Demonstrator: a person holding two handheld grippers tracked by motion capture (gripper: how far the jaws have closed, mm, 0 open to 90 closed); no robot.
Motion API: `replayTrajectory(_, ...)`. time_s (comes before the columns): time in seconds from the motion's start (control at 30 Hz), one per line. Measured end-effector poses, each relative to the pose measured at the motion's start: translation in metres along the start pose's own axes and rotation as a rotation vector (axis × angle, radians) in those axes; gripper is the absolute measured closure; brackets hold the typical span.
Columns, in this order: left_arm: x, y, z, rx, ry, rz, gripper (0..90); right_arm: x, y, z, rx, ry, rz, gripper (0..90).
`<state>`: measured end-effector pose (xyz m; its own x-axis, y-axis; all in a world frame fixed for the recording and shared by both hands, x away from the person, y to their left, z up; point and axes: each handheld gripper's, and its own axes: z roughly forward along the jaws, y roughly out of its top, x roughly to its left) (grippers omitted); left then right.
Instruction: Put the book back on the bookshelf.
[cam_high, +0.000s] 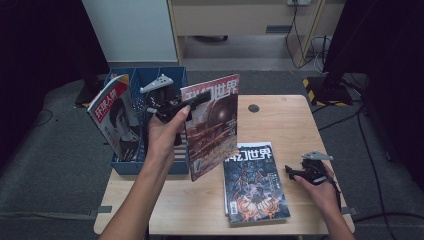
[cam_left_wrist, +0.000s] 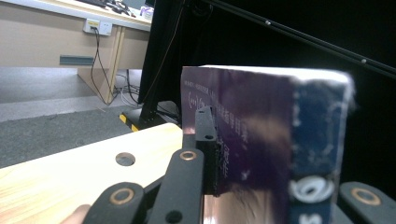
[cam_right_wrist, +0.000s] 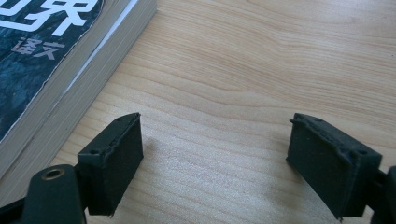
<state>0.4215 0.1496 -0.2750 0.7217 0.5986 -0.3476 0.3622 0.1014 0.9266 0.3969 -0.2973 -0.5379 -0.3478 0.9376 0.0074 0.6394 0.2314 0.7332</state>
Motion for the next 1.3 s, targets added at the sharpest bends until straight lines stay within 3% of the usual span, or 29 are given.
replayTrajectory(1.3,0.012,0.010,-0.033,-0.041,0.051,0.004,83.7,0.000,0.000,0.000,0.001,-0.002,0.001,17.2)
